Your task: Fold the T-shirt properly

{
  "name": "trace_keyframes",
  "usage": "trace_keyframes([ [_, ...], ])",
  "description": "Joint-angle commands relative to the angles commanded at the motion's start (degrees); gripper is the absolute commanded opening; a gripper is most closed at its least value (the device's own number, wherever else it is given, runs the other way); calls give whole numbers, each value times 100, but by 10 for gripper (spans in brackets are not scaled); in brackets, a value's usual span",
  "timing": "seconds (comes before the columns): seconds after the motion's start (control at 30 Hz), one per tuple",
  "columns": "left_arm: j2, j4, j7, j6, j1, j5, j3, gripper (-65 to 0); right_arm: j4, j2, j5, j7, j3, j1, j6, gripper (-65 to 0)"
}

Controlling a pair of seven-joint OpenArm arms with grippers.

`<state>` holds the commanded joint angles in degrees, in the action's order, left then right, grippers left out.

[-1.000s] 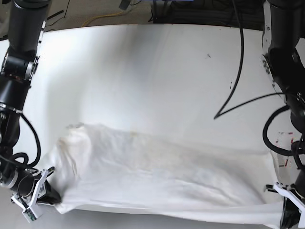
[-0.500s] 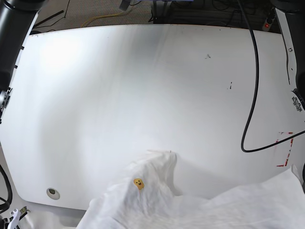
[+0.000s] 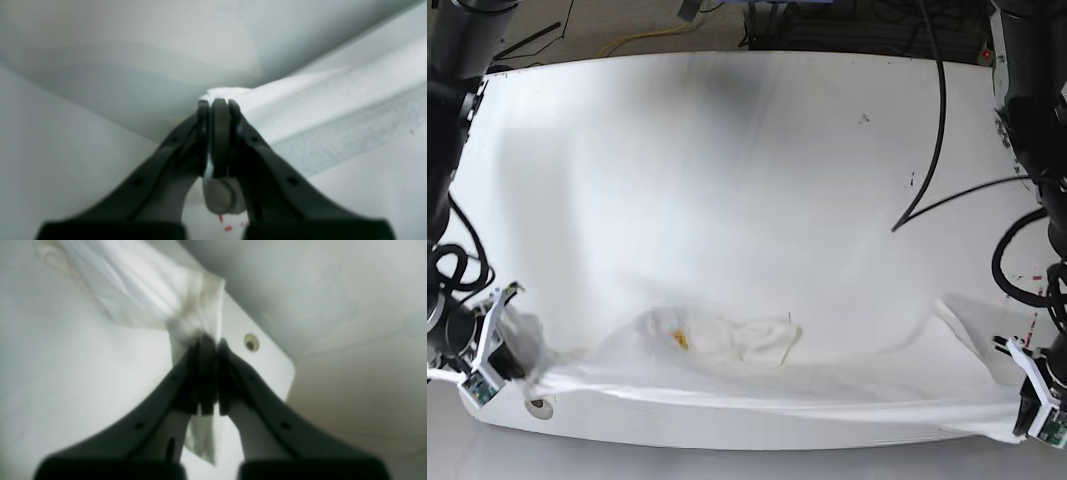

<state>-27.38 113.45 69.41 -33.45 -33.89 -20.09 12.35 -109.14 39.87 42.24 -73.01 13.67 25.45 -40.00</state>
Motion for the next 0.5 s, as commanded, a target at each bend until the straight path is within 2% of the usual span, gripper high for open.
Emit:
trace_keyframes([
  [0.1, 0, 185, 79, -9, 695, -9, 26, -650, -290, -211, 0, 0, 378, -844, 0, -650],
  [0.17, -9, 193, 360, -35, 1178, -9, 35, -650, -484, -396, 0, 0, 668, -1442, 0, -650],
  [0.23, 0, 193, 510, -193, 1477, -9, 132, -650, -563, -580, 0, 0, 844, -1829, 0, -650],
  [0.37, 9, 202, 721, -607, 2541, -9, 563, -650, -712, -932, 9, 0, 1178, -2796, 0, -650],
  [0.5, 26, 202, 721, -655, 3754, -9, 1231, -650, -721, -1284, 26, 0, 1618, -3719, 0, -650],
])
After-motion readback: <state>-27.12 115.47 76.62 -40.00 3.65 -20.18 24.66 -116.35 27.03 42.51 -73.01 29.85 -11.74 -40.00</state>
